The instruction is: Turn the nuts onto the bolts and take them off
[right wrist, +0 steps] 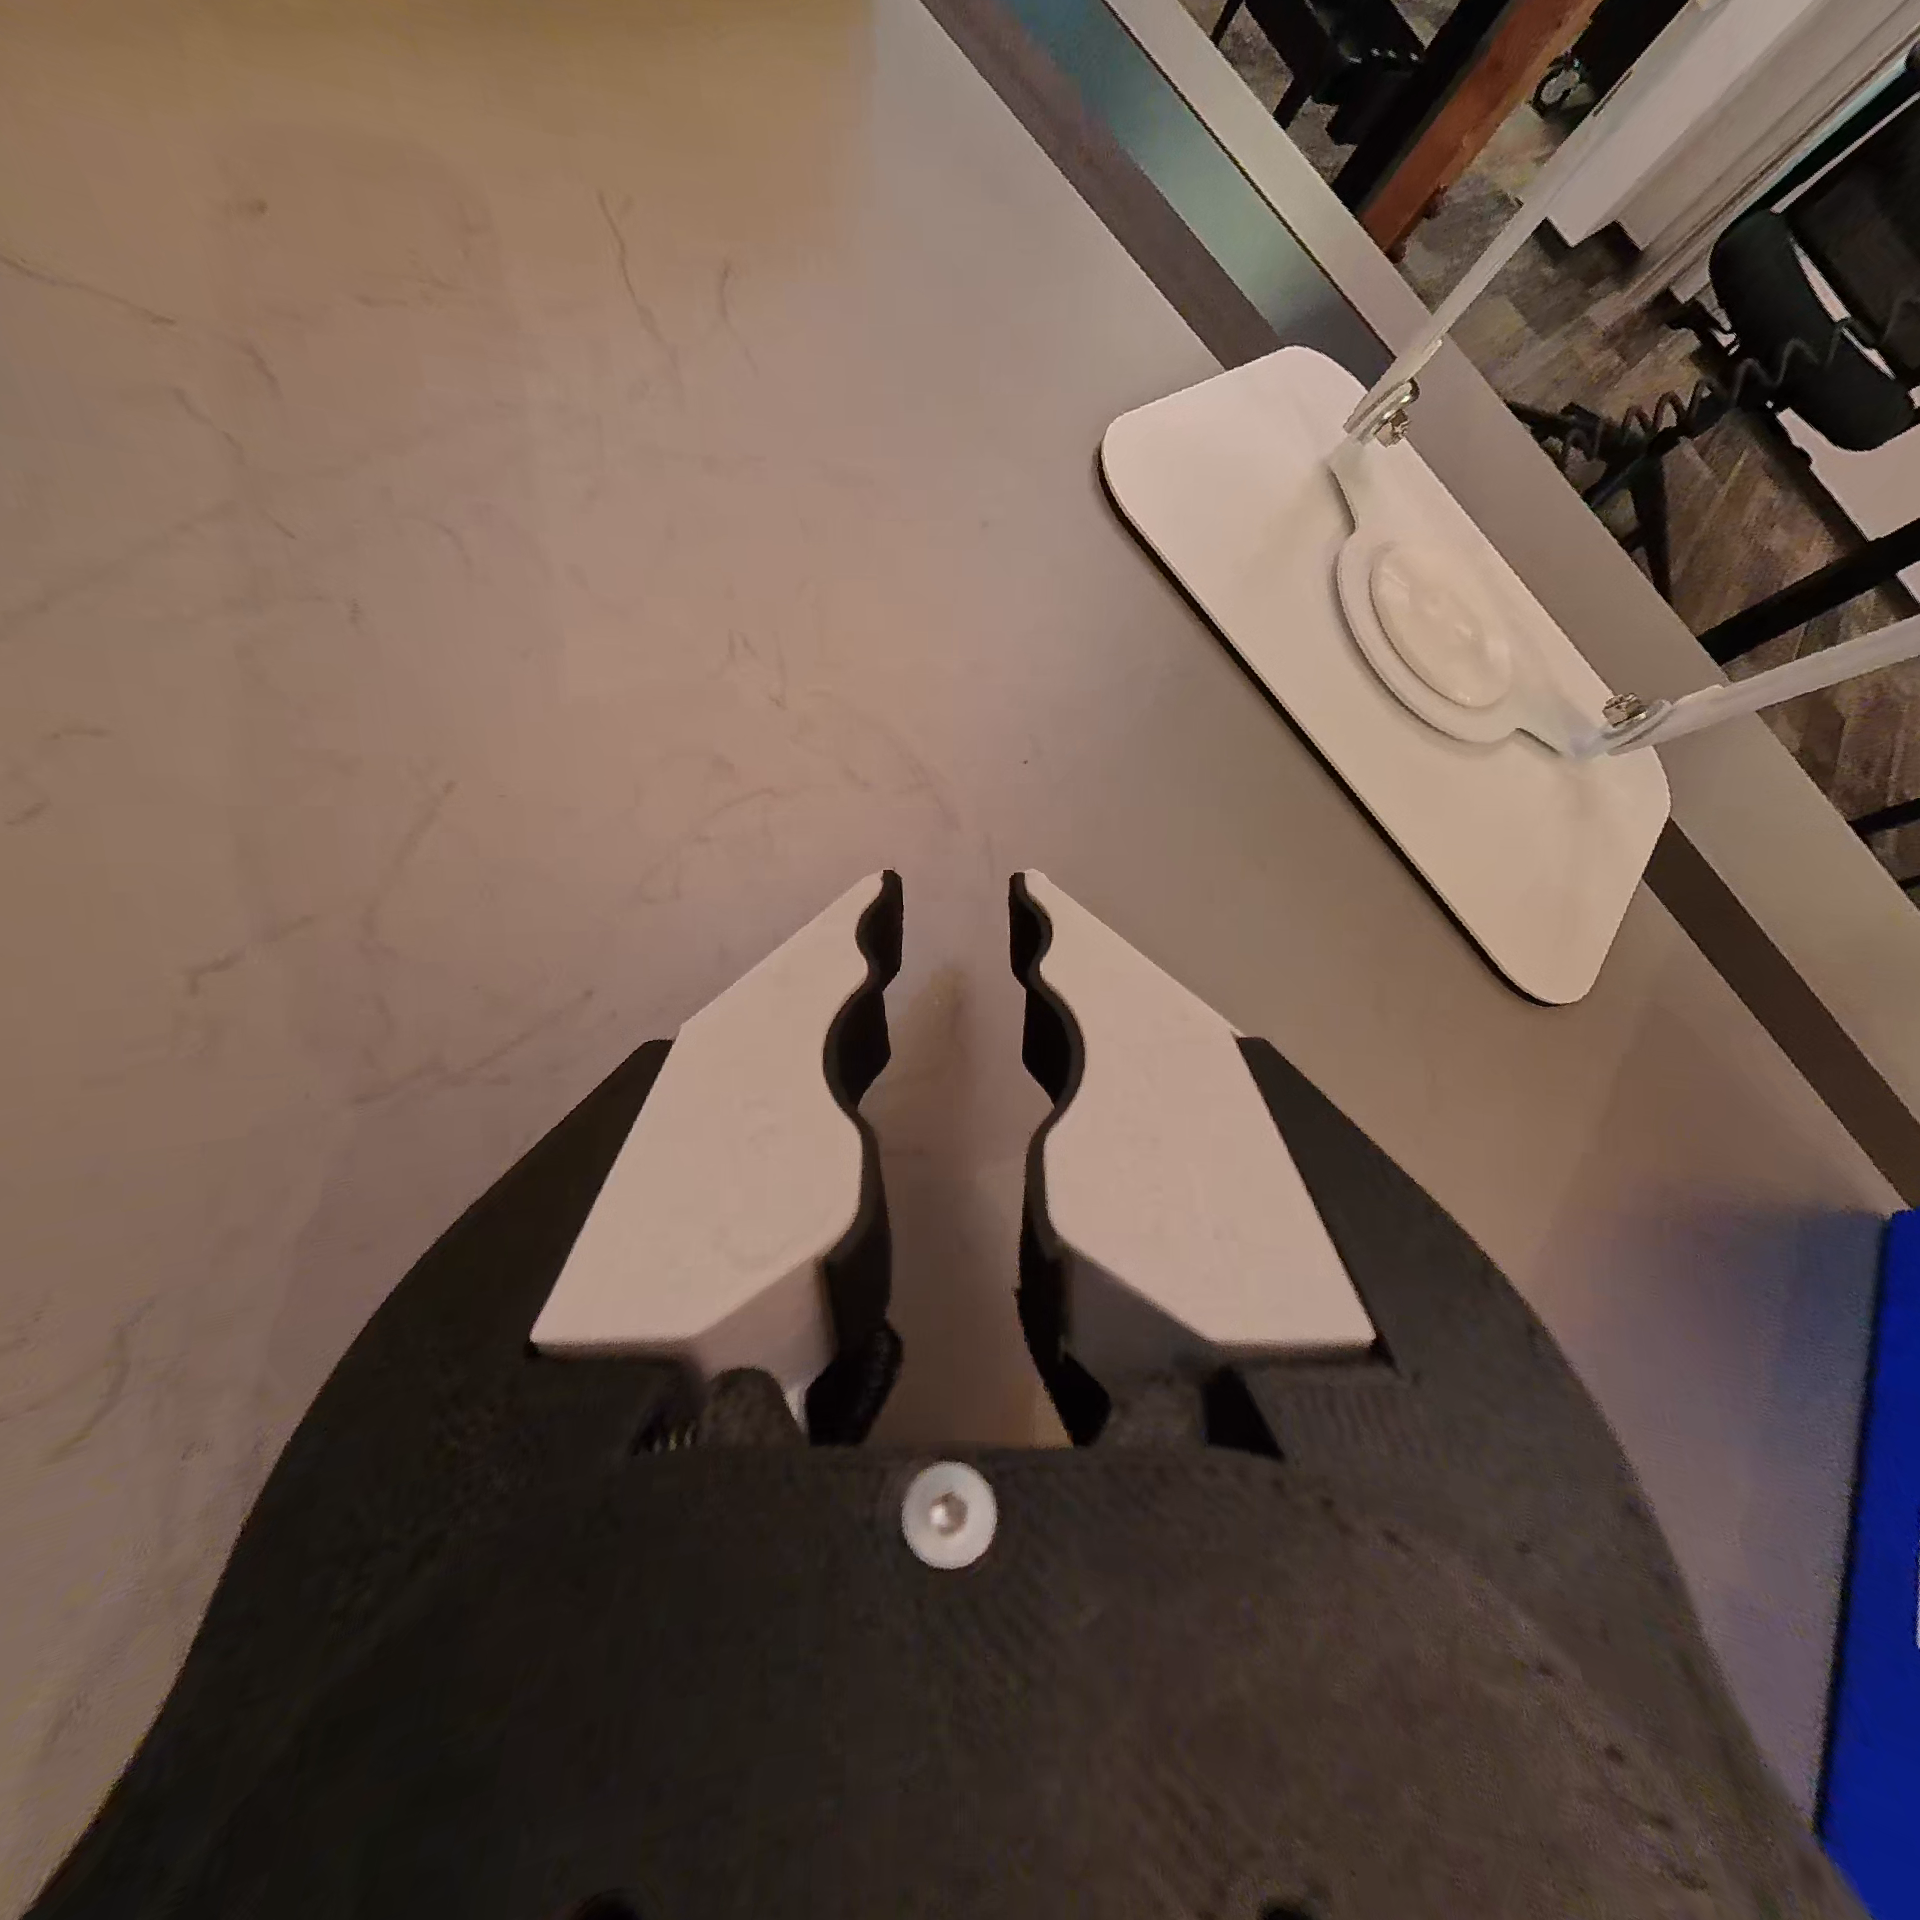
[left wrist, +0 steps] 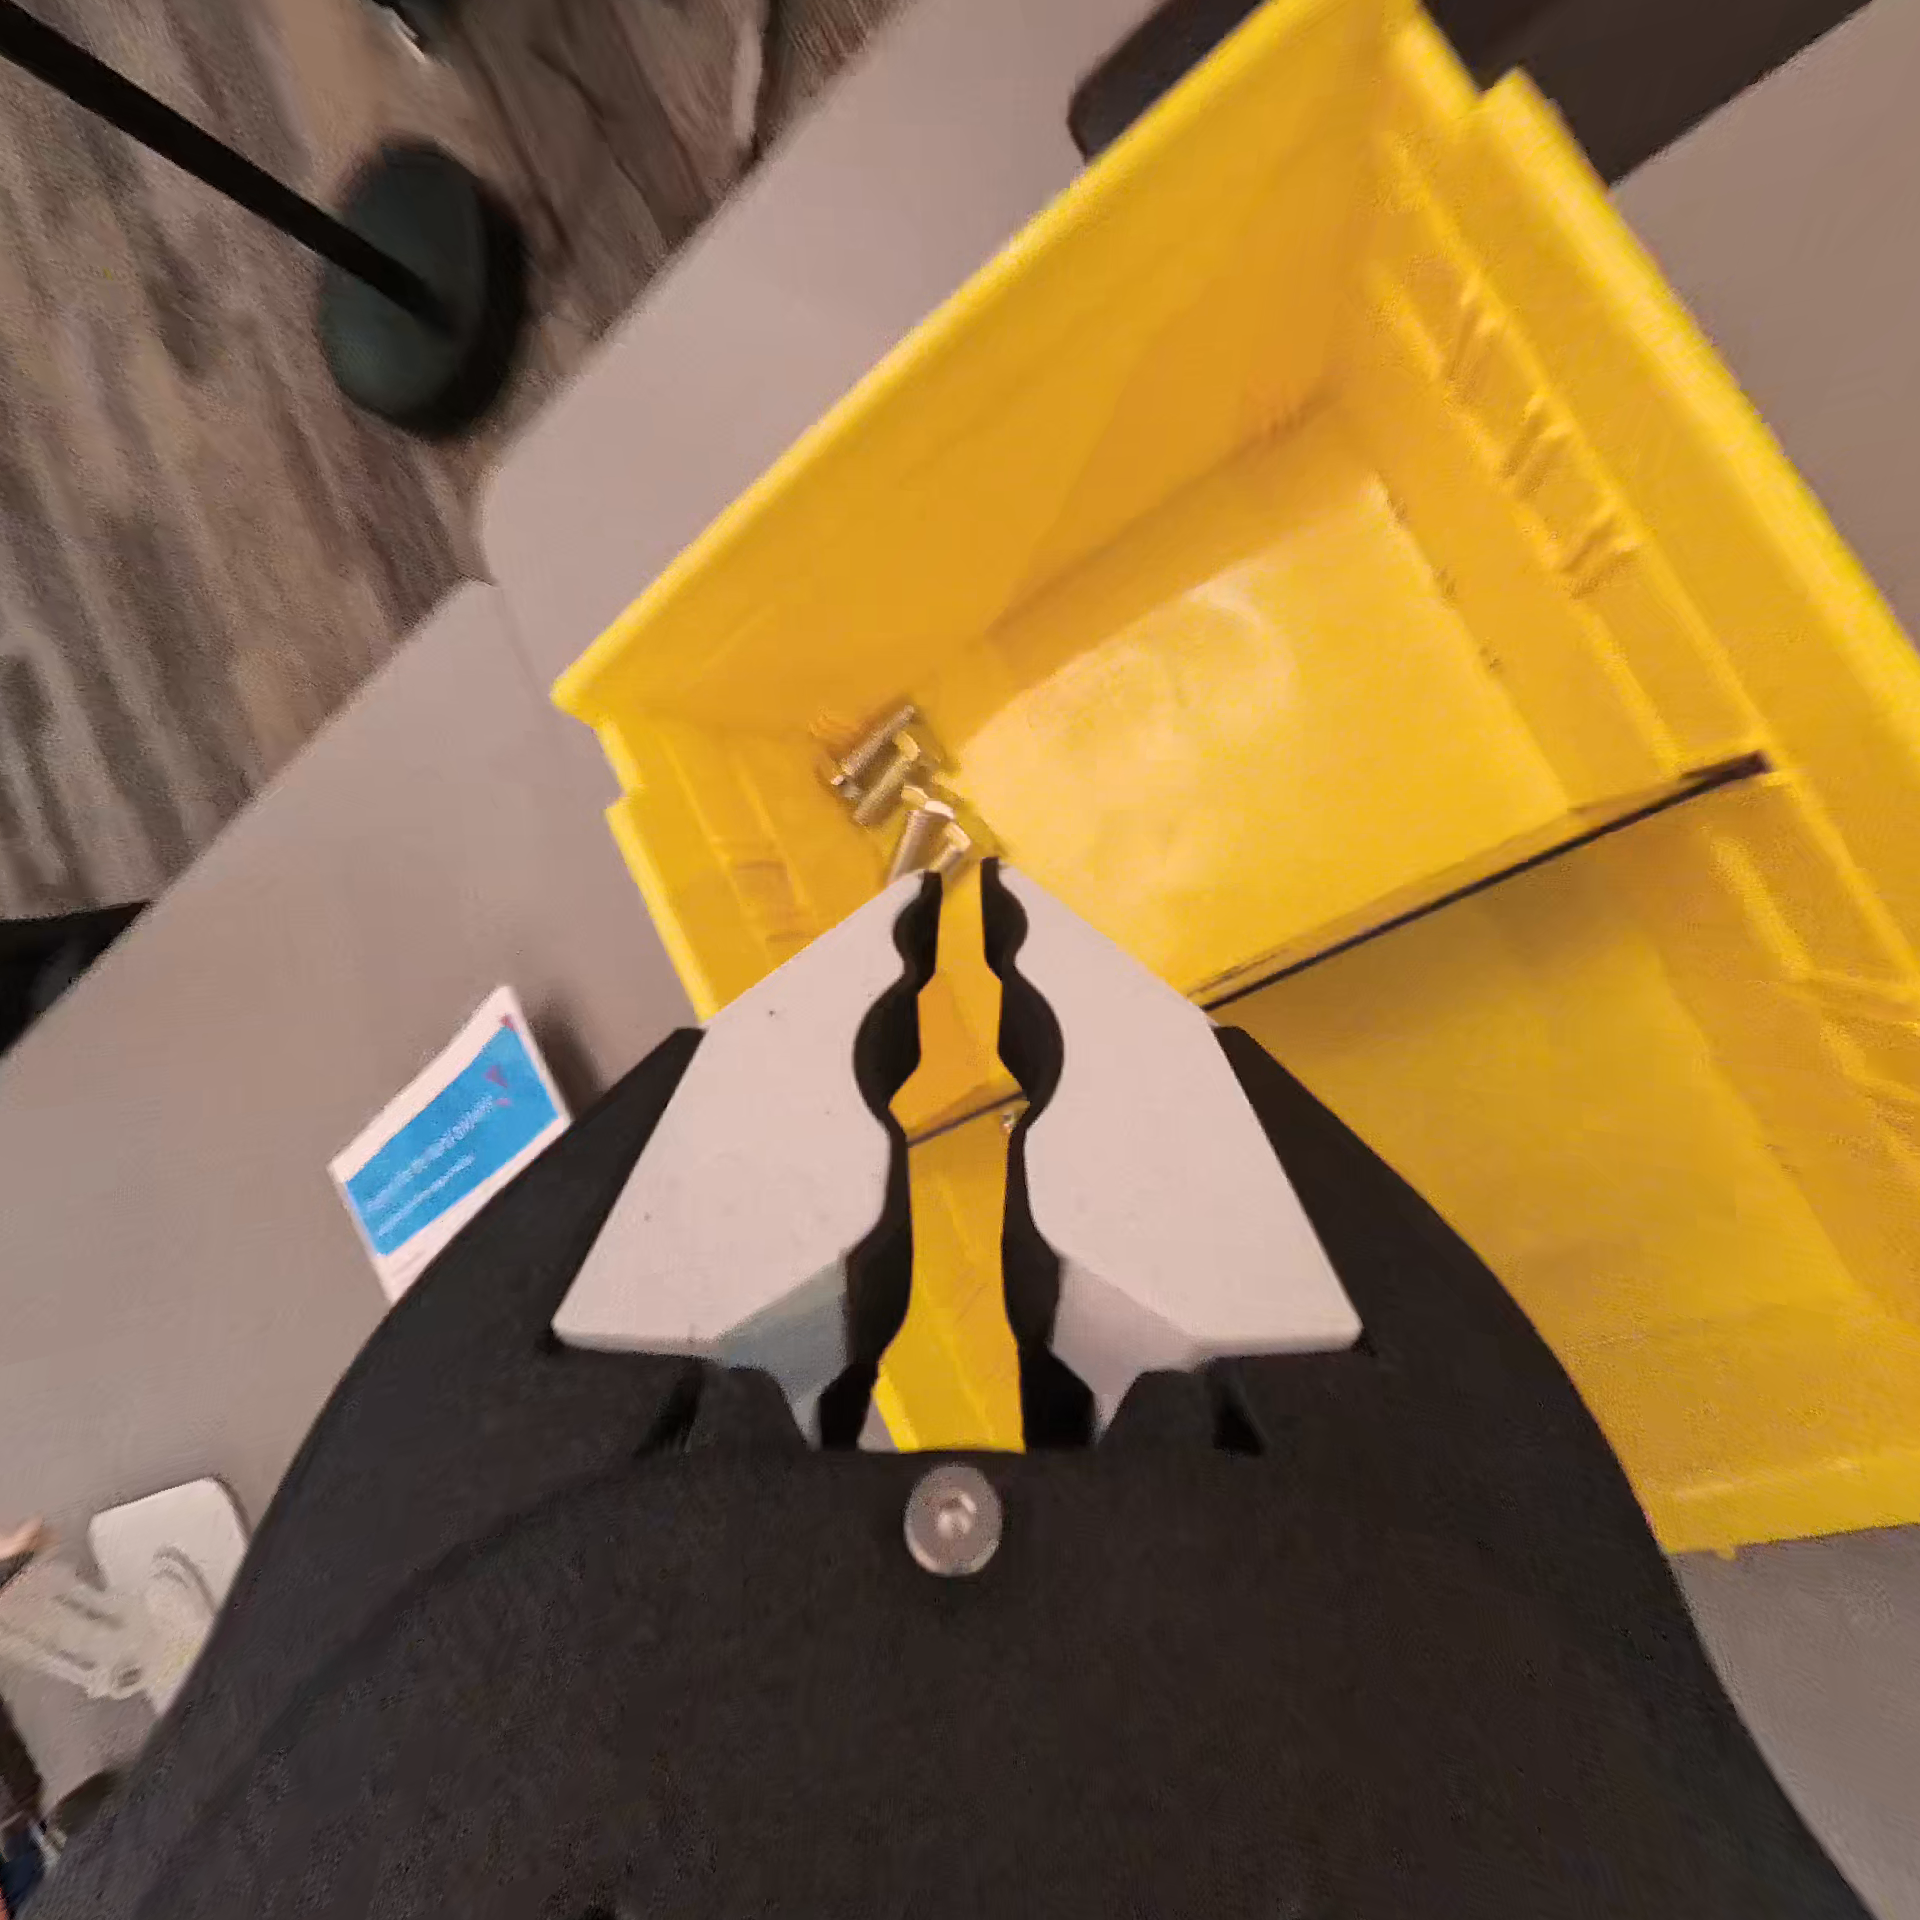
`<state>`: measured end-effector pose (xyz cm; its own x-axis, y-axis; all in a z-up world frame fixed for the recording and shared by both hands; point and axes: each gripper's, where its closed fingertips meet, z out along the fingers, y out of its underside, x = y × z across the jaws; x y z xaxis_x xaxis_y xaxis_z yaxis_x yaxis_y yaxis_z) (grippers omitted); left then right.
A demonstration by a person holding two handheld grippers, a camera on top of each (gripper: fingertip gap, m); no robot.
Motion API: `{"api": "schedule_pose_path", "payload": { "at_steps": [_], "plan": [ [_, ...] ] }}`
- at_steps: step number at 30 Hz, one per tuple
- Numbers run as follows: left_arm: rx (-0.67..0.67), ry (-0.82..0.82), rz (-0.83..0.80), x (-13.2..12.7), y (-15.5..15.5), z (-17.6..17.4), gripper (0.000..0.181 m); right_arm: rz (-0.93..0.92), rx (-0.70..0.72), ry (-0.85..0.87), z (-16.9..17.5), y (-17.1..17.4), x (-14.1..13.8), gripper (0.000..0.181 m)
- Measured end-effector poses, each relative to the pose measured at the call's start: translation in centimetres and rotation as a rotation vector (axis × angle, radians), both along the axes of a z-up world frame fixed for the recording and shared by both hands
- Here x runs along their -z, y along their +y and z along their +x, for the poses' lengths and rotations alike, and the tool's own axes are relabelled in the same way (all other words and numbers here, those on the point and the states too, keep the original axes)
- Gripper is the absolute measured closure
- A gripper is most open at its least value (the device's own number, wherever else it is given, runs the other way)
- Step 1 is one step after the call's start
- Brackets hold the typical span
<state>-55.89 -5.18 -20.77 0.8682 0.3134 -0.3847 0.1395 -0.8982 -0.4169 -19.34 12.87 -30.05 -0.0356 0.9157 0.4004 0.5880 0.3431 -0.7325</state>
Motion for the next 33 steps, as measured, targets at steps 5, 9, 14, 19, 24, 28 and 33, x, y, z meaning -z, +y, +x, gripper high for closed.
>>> {"api": "schedule_pose_path", "payload": {
  "at_steps": [5,9,14,19,24,28,33],
  "plan": [
    [0.026,-0.123,-0.208,5.0,0.0,-2.7,0.171,0.008,-0.009,-0.002,-0.1,-0.1,0.0,0.162],
    [-0.008,-0.234,-0.273,7.5,0.2,-3.6,0.168,0.007,-0.017,-0.001,-0.1,-0.3,0.0,0.162],
    [-0.026,-0.224,-0.407,9.1,0.3,-4.7,0.164,0.005,-0.028,0.0,-0.1,-0.4,0.0,0.163],
    [-0.107,-0.279,-0.485,10.3,-0.3,-4.7,0.166,0.0,-0.035,0.001,-0.1,-0.5,0.0,0.163],
    [-0.14,-0.323,-0.486,11.0,-0.3,-4.5,0.171,-0.004,-0.04,0.002,-0.1,-0.6,0.0,0.163],
    [-0.143,-0.372,-0.458,11.1,0.0,-3.7,0.175,-0.005,-0.041,0.001,-0.1,-0.6,0.0,0.162],
    [-0.068,-0.467,-0.342,11.0,2.3,-1.1,0.176,-0.005,-0.041,0.0,-0.1,-0.6,0.0,0.163]
  ]
}}
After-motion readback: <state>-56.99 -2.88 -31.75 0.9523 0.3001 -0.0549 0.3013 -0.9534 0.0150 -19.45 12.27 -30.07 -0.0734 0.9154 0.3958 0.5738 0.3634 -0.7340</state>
